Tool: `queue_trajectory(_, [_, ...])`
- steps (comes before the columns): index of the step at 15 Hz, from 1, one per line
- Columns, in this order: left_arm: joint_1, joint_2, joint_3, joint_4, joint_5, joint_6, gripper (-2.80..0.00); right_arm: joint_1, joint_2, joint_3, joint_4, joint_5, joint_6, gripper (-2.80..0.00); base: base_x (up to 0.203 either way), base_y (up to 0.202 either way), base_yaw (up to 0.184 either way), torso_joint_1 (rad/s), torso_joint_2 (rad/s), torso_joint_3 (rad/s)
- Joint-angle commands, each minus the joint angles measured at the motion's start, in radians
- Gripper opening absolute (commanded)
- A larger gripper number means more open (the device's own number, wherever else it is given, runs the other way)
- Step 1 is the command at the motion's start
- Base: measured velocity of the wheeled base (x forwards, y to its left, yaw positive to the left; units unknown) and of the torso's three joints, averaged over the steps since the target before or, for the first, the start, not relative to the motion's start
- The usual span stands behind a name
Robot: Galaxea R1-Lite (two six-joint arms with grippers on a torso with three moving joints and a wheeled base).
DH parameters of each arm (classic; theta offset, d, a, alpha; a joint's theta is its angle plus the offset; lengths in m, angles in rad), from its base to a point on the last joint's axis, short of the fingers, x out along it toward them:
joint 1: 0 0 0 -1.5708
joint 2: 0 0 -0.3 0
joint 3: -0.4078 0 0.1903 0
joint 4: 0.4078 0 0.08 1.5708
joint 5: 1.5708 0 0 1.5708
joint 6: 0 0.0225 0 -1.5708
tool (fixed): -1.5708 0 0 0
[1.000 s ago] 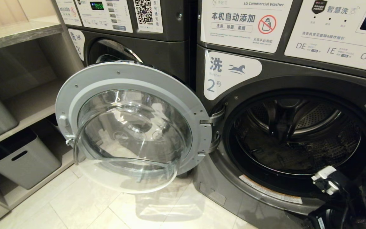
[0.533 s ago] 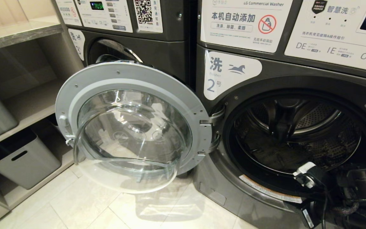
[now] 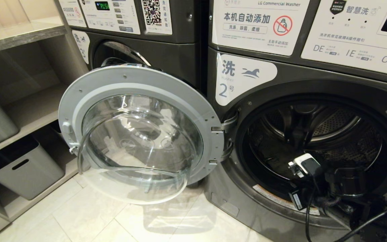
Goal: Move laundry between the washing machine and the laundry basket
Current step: Pick a cloth and place it into the basket
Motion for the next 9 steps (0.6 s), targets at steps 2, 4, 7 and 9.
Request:
queue_trajectory(2, [0.0,0.0,0.0,-0.001,0.001,0.0,-2.8,0.002,0.128,-0.045,-0.087,-0.063,-0.004,-2.8,0.0,0.0,0.0,0.0,0.0,0.0])
queue_trajectory(4, [0.0,0.0,0.0,-0.001,0.001,0.0,-2.8,0.002,0.219,-0.098,-0.174,-0.134,-0.006,-2.8,0.0,0.0,0.0,0.0,0.0,0.0])
queue_trajectory(7, [0.0,0.0,0.0,-0.001,0.001,0.0,-2.8,-0.001,0.316,-0.219,-0.206,-0.204,-0.002,-2.8,0.0,0.0,0.0,0.0,0.0,0.0])
queue_trajectory(9, [0.0,0.0,0.0,-0.001,0.001,0.0,-2.8,-0.011,0.375,-0.303,-0.206,-0.228,-0.001,-2.8,0.0,0.0,0.0,0.0,0.0,0.0])
